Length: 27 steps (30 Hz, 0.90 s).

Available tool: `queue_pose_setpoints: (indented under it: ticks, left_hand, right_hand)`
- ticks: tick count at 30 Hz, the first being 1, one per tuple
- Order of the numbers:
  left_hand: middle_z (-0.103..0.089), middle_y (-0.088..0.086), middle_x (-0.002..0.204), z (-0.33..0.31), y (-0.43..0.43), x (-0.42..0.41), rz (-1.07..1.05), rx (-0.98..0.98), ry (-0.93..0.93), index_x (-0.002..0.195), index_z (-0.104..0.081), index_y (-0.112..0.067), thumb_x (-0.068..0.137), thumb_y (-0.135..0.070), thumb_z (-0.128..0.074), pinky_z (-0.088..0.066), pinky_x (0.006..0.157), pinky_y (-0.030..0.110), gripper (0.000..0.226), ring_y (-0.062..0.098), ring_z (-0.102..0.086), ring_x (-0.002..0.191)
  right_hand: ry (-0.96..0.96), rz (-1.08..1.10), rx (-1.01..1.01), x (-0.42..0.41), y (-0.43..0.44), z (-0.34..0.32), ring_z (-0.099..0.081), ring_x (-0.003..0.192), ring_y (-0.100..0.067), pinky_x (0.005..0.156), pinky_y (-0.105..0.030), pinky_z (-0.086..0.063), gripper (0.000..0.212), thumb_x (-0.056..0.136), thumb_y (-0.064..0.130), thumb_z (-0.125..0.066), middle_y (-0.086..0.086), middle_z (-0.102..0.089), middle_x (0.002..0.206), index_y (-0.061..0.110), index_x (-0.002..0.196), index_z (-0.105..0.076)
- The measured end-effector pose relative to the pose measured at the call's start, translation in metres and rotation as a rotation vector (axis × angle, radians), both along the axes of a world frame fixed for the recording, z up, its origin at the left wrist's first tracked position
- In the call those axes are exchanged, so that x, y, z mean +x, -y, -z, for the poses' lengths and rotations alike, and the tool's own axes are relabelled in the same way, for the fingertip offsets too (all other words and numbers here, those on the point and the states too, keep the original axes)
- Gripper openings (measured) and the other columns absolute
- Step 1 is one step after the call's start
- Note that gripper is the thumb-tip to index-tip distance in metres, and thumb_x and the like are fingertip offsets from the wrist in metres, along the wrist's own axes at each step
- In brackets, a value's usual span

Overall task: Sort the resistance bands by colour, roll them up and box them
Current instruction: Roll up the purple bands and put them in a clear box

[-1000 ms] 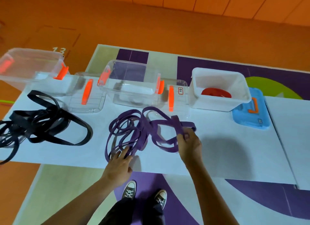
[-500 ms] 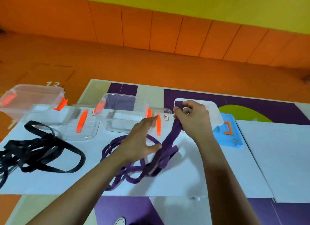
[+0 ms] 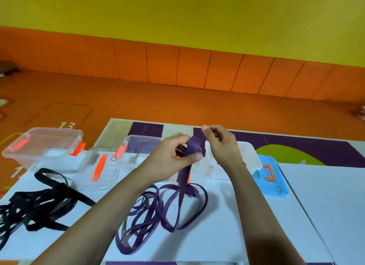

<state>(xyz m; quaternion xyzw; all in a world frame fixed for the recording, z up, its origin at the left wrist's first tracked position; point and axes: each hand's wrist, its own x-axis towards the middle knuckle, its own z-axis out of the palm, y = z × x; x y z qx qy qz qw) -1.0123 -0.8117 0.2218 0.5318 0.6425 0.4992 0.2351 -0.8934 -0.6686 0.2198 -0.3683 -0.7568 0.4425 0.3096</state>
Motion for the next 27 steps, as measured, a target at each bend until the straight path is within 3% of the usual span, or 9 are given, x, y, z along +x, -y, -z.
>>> queue_pose_setpoints:
  ticks: [4,7,12,15,17,20,23,25,27]
  left_hand:
    - [-0.043,-0.003,0.11,-0.019,-0.006,-0.006,-0.107,0.038,-0.149,0.094,-0.069,-0.03,0.087,-0.048,-0.072,-0.039,0.089,0.012,0.02,0.01,-0.05,0.104]
    - [-0.06,-0.005,0.115,-0.022,-0.01,-0.011,-0.08,0.103,-0.021,0.101,-0.075,-0.035,0.085,-0.055,-0.07,-0.05,0.097,0.033,0.026,0.011,-0.059,0.113]
    - [-0.078,0.001,0.101,-0.018,-0.008,-0.006,-0.133,0.187,0.244,0.095,-0.077,-0.029,0.089,-0.03,-0.076,-0.053,0.098,0.058,0.006,0.022,-0.072,0.093]
    - [-0.077,0.001,0.096,-0.027,-0.005,-0.005,-0.268,0.295,0.309,0.099,-0.076,-0.02,0.091,-0.014,-0.073,-0.058,0.092,0.053,0.01,0.021,-0.073,0.085]
    - [-0.076,0.003,0.093,-0.029,-0.005,-0.008,-0.323,0.33,0.297,0.1,-0.076,-0.019,0.092,-0.012,-0.072,-0.06,0.088,0.05,0.012,0.014,-0.072,0.082]
    - [-0.073,0.005,0.09,-0.025,-0.002,-0.01,-0.387,0.348,0.369,0.106,-0.075,-0.012,0.092,-0.014,-0.072,-0.063,0.081,0.046,0.014,0.013,-0.073,0.077]
    - [-0.073,0.0,0.088,-0.024,-0.001,-0.013,-0.441,0.373,0.396,0.109,-0.073,-0.009,0.093,-0.018,-0.072,-0.064,0.076,0.038,0.019,0.016,-0.074,0.076]
    - [-0.072,-0.005,0.082,-0.024,-0.001,-0.013,-0.44,0.387,0.391,0.105,-0.074,-0.012,0.093,-0.017,-0.072,-0.064,0.074,0.039,0.014,0.015,-0.072,0.073]
    - [-0.071,-0.007,0.076,-0.019,-0.002,-0.01,-0.42,0.384,0.38,0.102,-0.075,-0.013,0.092,-0.016,-0.073,-0.063,0.074,0.039,0.01,0.013,-0.069,0.069]
  right_hand:
    - [-0.394,-0.481,-0.386,-0.008,0.014,0.021,-0.061,0.127,-0.02,0.109,-0.04,-0.046,0.053,0.1,0.058,-0.041,-0.002,-0.068,0.132,0.022,0.131,-0.064]
    - [-0.462,-0.605,-0.588,-0.011,0.028,0.039,-0.062,0.125,-0.024,0.109,-0.041,-0.047,0.055,0.092,0.044,-0.064,-0.008,-0.068,0.132,0.012,0.136,-0.057]
    - [-0.01,-0.624,-0.438,-0.018,0.046,0.073,-0.072,0.097,-0.016,0.098,-0.031,-0.055,0.022,0.085,0.014,-0.079,-0.003,-0.077,0.099,0.018,0.106,-0.074]
    - [0.237,-0.512,-0.401,-0.009,0.048,0.12,-0.07,0.087,-0.014,0.098,-0.036,-0.055,0.009,0.092,0.018,-0.072,-0.002,-0.077,0.089,0.016,0.099,-0.077]
    - [0.305,-0.373,-0.396,0.006,0.045,0.15,-0.069,0.083,-0.019,0.094,-0.045,-0.055,0.012,0.093,0.018,-0.064,0.001,-0.075,0.081,0.021,0.093,-0.075]
    - [0.379,-0.2,-0.408,0.034,0.035,0.177,-0.067,0.071,-0.011,0.086,-0.042,-0.057,0.016,0.089,0.012,-0.06,0.006,-0.073,0.076,0.024,0.088,-0.071]
    - [0.592,-0.012,-0.368,0.069,0.023,0.215,-0.068,0.077,-0.017,0.075,-0.039,-0.057,0.012,0.09,0.039,-0.056,0.008,-0.072,0.083,0.033,0.083,-0.064]
    - [0.784,0.118,-0.309,0.096,0.009,0.253,-0.067,0.086,-0.02,0.081,-0.038,-0.055,0.027,0.083,0.058,-0.047,0.009,-0.066,0.093,0.039,0.095,-0.062]
    - [0.795,0.236,-0.321,0.113,0.003,0.262,-0.068,0.088,-0.024,0.085,-0.041,-0.056,0.033,0.08,0.056,-0.046,0.004,-0.065,0.096,0.033,0.098,-0.062]
